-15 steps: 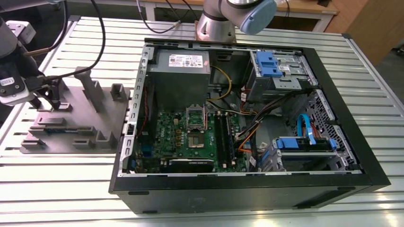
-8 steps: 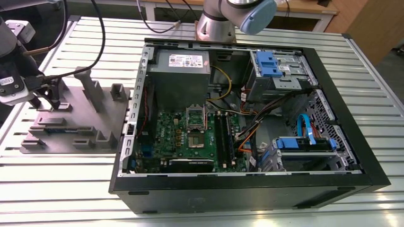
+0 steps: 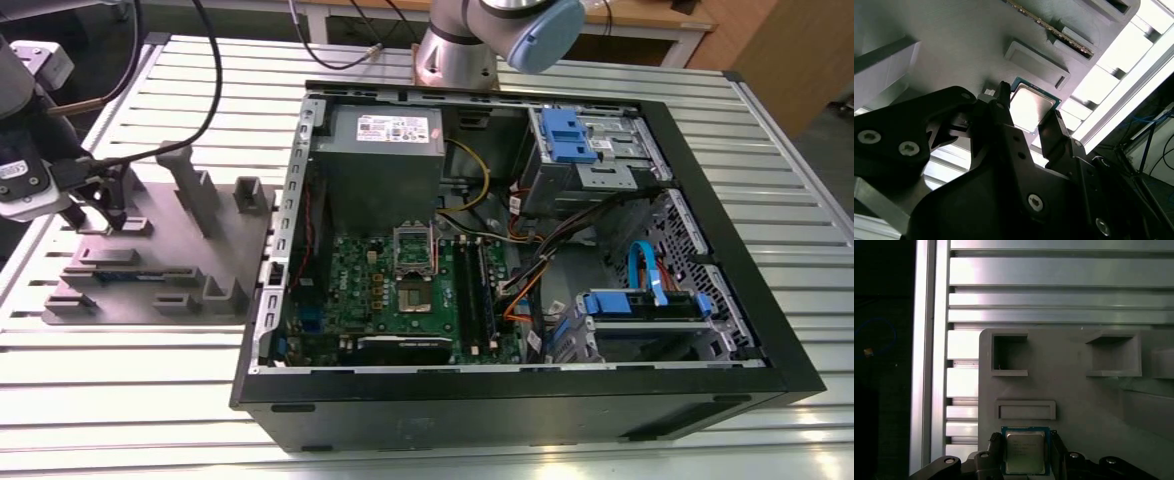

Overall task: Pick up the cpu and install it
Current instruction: 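Pick up the cpu and move it towards the insertion slot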

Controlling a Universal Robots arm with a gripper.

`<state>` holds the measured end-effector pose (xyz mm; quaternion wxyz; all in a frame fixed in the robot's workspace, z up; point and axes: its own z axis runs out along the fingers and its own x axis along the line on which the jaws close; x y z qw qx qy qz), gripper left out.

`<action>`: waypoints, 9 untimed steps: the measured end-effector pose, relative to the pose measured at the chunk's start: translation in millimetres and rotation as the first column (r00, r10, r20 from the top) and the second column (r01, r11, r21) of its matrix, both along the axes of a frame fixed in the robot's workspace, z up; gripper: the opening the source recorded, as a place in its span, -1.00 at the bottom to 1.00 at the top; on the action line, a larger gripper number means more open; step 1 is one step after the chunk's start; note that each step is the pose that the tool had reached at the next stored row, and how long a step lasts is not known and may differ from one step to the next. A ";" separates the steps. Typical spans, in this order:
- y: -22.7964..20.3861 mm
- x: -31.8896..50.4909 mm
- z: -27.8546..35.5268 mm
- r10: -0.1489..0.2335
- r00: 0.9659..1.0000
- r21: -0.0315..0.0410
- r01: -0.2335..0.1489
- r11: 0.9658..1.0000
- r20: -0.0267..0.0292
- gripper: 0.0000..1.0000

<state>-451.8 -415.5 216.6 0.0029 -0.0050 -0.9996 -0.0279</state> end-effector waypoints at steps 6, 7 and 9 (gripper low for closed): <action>0.0 0.0 1.3 0.000 1.000 0.000 0.000 1.000 0.000 -0.06; 0.0 0.0 1.4 0.000 1.000 0.000 0.000 1.000 0.000 -0.06; 0.0 0.0 1.8 0.000 1.000 0.000 0.000 1.000 0.000 -0.06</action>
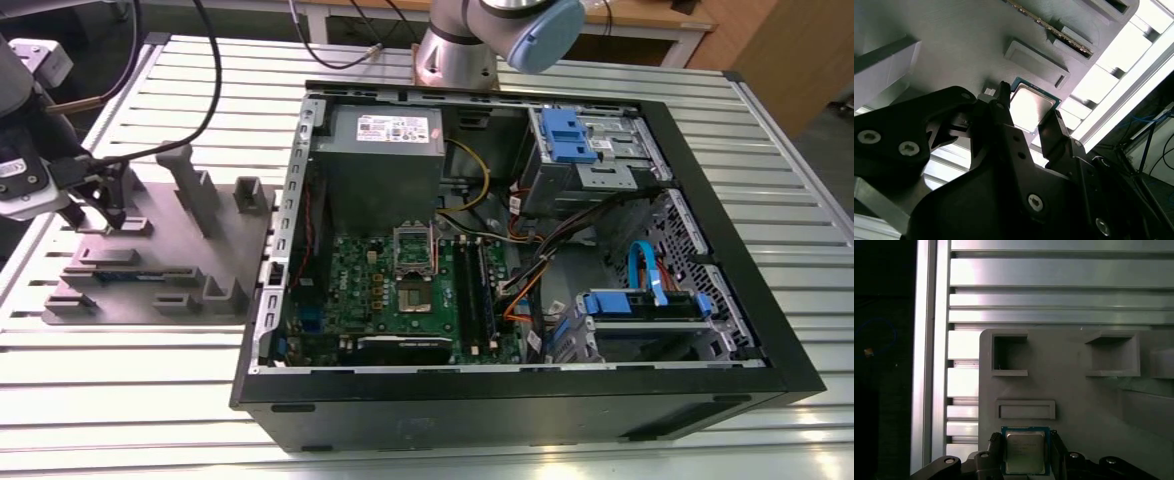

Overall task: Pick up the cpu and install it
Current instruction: 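Pick up the cpu and move it towards the insertion slot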

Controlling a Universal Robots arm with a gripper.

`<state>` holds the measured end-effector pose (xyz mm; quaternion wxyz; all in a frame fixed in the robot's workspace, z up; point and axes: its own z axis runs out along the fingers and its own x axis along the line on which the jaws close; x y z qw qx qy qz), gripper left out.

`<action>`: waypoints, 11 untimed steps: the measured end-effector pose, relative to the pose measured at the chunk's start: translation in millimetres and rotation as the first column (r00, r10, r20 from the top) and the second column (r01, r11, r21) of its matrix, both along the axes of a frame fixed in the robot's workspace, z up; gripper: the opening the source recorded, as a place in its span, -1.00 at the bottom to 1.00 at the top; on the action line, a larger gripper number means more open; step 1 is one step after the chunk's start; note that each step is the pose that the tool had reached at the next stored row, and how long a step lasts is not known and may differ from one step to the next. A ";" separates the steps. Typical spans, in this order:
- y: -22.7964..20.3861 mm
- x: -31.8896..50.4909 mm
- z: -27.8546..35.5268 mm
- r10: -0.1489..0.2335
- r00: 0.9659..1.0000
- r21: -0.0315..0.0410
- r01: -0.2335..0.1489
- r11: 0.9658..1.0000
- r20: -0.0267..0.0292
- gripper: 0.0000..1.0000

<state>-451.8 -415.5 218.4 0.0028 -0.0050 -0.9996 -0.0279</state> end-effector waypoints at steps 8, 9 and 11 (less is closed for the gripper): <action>0.0 0.0 1.7 0.000 1.000 0.000 0.000 1.000 0.000 -0.06; 0.0 0.0 1.9 0.000 1.000 0.000 0.000 1.000 0.000 -0.06; 0.0 0.0 2.4 0.000 1.000 0.000 0.000 1.000 0.000 -0.06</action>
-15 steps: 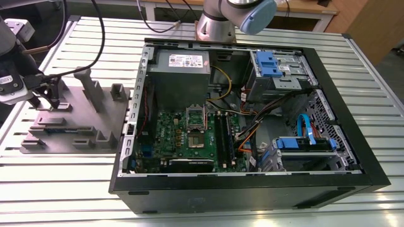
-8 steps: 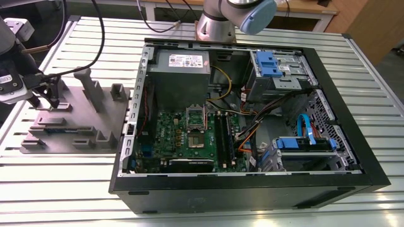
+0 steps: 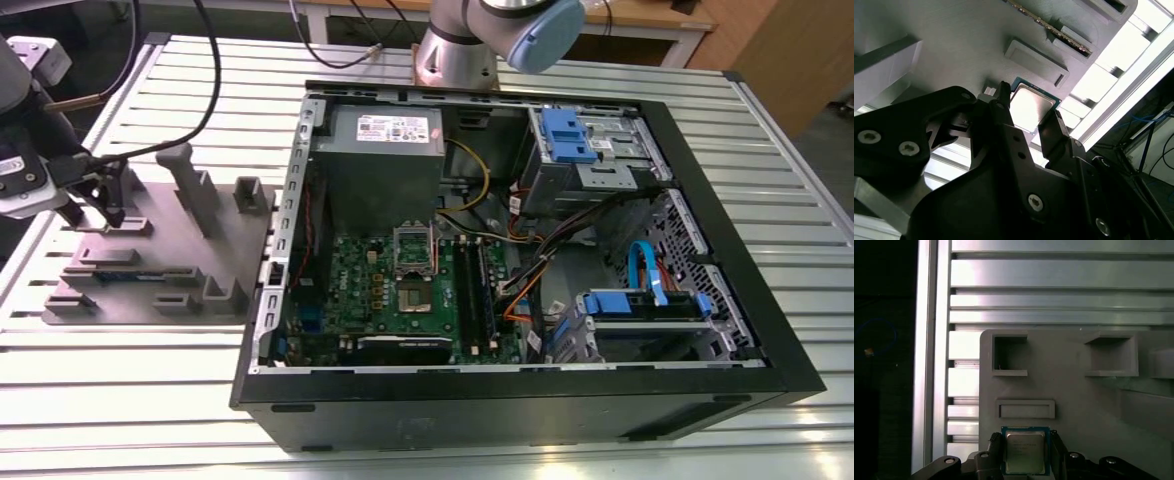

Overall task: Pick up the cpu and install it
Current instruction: 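Pick up the cpu and move it towards the insertion slot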

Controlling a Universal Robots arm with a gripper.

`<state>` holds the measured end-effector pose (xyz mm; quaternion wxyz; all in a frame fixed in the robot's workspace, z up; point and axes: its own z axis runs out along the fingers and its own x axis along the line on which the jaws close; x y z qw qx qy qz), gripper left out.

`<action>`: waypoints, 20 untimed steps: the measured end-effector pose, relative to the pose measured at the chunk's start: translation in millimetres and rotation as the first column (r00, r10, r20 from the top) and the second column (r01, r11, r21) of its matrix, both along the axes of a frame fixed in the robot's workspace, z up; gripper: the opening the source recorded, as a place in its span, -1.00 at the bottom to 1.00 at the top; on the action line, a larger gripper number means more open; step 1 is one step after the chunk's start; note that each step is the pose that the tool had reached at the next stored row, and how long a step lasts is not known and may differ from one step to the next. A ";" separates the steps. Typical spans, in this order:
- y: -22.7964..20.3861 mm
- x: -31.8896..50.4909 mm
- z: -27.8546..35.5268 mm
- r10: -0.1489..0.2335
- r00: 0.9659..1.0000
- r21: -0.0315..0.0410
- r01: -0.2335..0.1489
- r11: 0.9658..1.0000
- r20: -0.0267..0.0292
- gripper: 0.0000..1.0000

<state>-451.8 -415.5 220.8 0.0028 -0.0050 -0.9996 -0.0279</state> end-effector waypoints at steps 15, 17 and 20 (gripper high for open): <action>0.0 0.0 3.3 0.000 1.000 0.000 0.000 1.000 0.000 -0.06; 0.0 0.0 3.7 0.000 1.000 0.000 0.000 1.000 0.000 -0.06; 0.0 0.0 4.3 0.000 1.000 0.000 0.000 1.000 0.000 -0.06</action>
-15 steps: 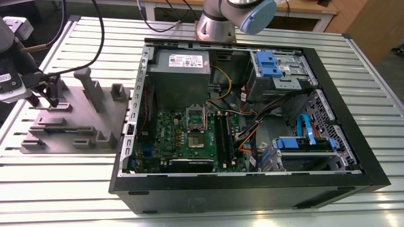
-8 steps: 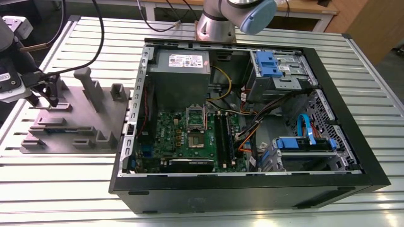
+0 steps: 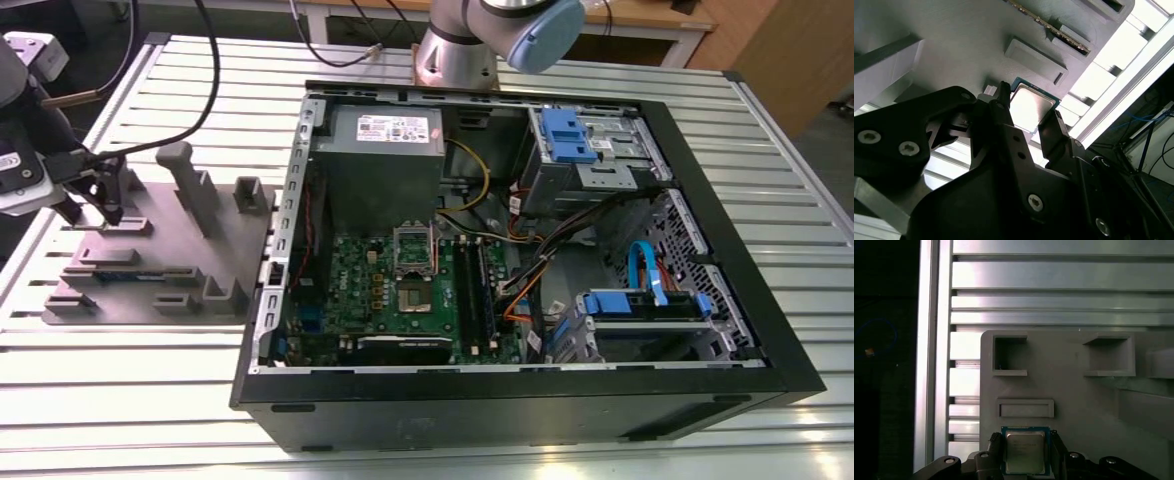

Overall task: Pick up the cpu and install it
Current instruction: 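Pick up the cpu and move it towards the insertion slot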

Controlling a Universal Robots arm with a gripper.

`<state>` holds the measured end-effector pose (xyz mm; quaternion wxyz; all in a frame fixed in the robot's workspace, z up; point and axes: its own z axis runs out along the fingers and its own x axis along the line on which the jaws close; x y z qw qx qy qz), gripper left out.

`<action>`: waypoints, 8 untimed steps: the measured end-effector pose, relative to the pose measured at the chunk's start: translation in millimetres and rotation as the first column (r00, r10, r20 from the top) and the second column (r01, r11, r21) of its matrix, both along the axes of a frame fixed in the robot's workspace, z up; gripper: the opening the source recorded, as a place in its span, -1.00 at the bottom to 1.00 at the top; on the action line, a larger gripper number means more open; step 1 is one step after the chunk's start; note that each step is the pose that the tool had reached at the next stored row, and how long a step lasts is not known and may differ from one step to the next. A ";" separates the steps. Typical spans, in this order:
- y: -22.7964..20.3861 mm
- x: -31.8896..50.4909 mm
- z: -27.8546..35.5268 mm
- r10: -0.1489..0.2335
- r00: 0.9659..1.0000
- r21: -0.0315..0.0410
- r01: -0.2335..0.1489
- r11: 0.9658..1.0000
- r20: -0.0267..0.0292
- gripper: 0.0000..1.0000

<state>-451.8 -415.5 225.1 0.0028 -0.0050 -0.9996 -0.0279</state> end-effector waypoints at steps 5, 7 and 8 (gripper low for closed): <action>0.0 0.0 0.9 0.000 1.000 0.000 0.000 1.000 0.000 -0.06; 0.0 0.0 1.4 0.000 1.000 0.000 0.000 1.000 0.000 -0.06; 0.0 0.0 1.6 0.000 1.000 0.000 0.000 1.000 0.000 -0.06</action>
